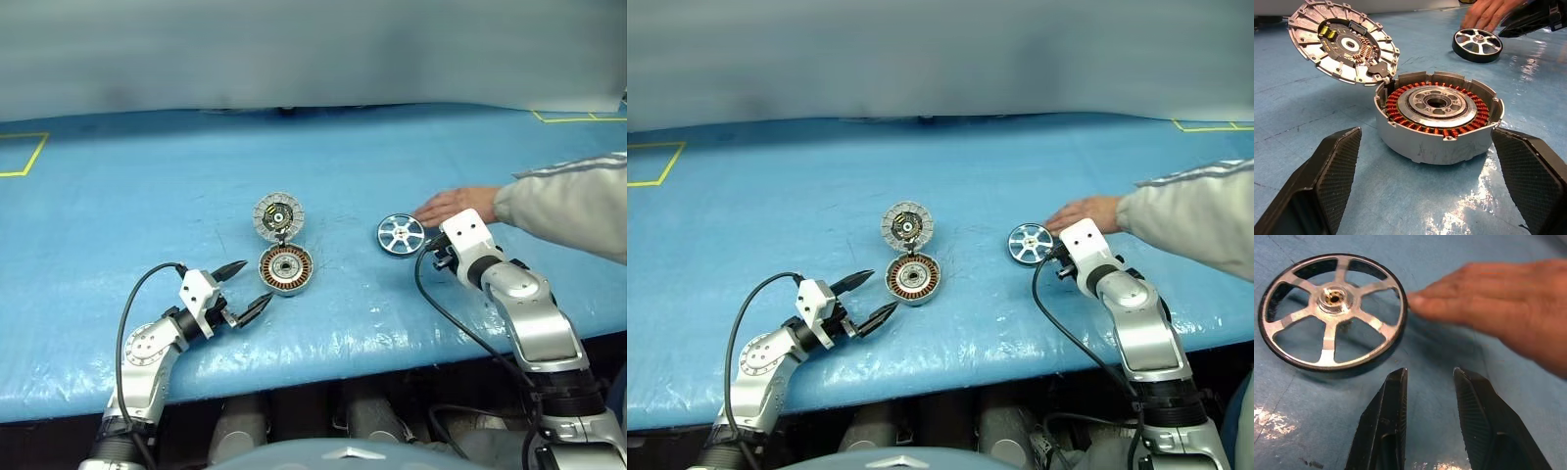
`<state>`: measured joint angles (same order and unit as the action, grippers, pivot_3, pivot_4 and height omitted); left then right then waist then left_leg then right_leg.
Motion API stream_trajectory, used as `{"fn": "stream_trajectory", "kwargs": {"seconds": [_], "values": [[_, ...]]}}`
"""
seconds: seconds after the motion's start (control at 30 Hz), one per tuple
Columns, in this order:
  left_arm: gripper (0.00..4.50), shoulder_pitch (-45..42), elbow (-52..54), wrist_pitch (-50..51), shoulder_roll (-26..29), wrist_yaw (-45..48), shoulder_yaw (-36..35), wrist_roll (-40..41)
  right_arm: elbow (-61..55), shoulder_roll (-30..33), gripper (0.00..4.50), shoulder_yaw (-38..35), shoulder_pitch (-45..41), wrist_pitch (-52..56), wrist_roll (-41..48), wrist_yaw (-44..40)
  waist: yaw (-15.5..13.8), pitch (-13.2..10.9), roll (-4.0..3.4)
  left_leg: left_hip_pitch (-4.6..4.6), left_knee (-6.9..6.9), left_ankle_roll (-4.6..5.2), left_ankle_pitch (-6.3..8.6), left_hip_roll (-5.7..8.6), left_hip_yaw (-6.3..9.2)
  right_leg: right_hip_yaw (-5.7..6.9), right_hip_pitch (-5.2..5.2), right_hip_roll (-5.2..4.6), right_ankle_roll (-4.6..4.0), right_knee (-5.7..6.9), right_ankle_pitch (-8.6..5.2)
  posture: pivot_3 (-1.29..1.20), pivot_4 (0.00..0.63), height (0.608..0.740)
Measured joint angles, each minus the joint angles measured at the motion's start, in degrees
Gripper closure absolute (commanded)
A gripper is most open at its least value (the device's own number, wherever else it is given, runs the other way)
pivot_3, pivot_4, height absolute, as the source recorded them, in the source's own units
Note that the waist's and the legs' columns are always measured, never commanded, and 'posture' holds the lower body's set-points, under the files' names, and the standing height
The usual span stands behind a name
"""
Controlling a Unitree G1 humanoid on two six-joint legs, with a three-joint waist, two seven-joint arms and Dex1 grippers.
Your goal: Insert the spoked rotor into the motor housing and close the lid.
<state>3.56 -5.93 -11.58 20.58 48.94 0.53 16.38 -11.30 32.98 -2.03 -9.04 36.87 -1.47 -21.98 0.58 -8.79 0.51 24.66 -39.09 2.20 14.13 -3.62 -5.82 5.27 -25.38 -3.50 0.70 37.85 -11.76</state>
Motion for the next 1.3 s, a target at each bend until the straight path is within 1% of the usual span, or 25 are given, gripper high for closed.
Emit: {"fn": "stream_trajectory", "kwargs": {"seconds": [0.17,0.33,0.53,0.83,0.93,1.13,1.23,1.3], "values": [[0.00,-0.1,-0.2,0.0,0.0,0.0,0.0,0.0,-1.4,-1.7,2.96,-0.1,0.4,0.2,2.1,-0.8,0.0,0.0,0.00,0.00,0.00,0.00,0.00,-0.01,0.00,0.00,0.00,0.00,0.00,0.01,0.00,0.00,0.150,0.740],[0.00,0.0,-0.2,0.0,0.0,0.0,0.0,0.0,-4.4,-2.0,2.96,-0.1,0.2,1.1,4.5,-2.6,0.0,0.0,0.00,0.00,0.00,0.00,0.00,-0.04,0.00,0.00,0.00,-0.01,0.01,0.00,0.01,0.00,0.150,0.740],[0.00,0.1,-0.2,-0.1,0.1,-0.1,0.0,0.0,-4.6,-1.9,2.96,-0.1,-1.2,1.2,4.9,-2.9,0.0,0.0,0.00,0.00,-0.01,0.00,0.00,-0.02,0.00,0.00,0.00,0.00,0.01,0.00,0.01,0.00,0.150,0.740],[0.00,0.3,-0.2,-0.1,0.1,-0.2,0.0,0.0,-4.4,-2.0,2.96,0.0,-1.2,1.2,5.0,-3.1,0.0,0.0,0.00,0.00,-0.01,0.00,0.00,-0.02,0.00,0.00,0.01,0.00,0.02,0.00,0.01,0.00,0.150,0.740],[0.00,0.3,-0.2,-0.1,0.2,-0.1,0.0,-0.1,-4.5,-2.5,2.96,-0.1,-1.2,1.3,6.3,-3.6,0.0,0.0,0.00,0.00,0.00,0.00,0.00,-0.02,0.00,0.00,0.00,0.01,0.01,0.00,0.01,0.00,0.150,0.740],[0.00,0.0,-0.7,-0.1,0.2,-0.1,0.0,-0.1,-5.1,-5.7,2.96,0.1,-1.4,2.7,12.2,-7.7,0.0,0.0,0.00,-0.01,-0.01,0.00,0.00,-0.02,0.01,0.00,0.02,0.01,0.03,0.01,0.02,0.00,0.150,0.740],[0.00,-0.3,-0.8,-0.1,0.2,-0.1,0.1,-0.1,-5.1,-6.4,2.96,2.1,-2.1,2.3,15.6,-11.8,0.0,0.0,0.00,-0.01,-0.02,0.01,0.00,-0.04,0.02,0.00,0.02,0.01,0.03,0.01,0.02,0.00,0.150,0.740],[0.00,-0.5,-0.9,-0.1,0.2,-0.1,0.1,-0.1,-4.3,-6.4,2.96,3.9,-3.5,1.1,15.7,-13.1,0.0,0.0,0.00,-0.01,-0.03,0.01,0.00,-0.04,0.01,-0.01,0.02,0.00,0.04,0.01,0.02,0.00,0.150,0.740]]}}
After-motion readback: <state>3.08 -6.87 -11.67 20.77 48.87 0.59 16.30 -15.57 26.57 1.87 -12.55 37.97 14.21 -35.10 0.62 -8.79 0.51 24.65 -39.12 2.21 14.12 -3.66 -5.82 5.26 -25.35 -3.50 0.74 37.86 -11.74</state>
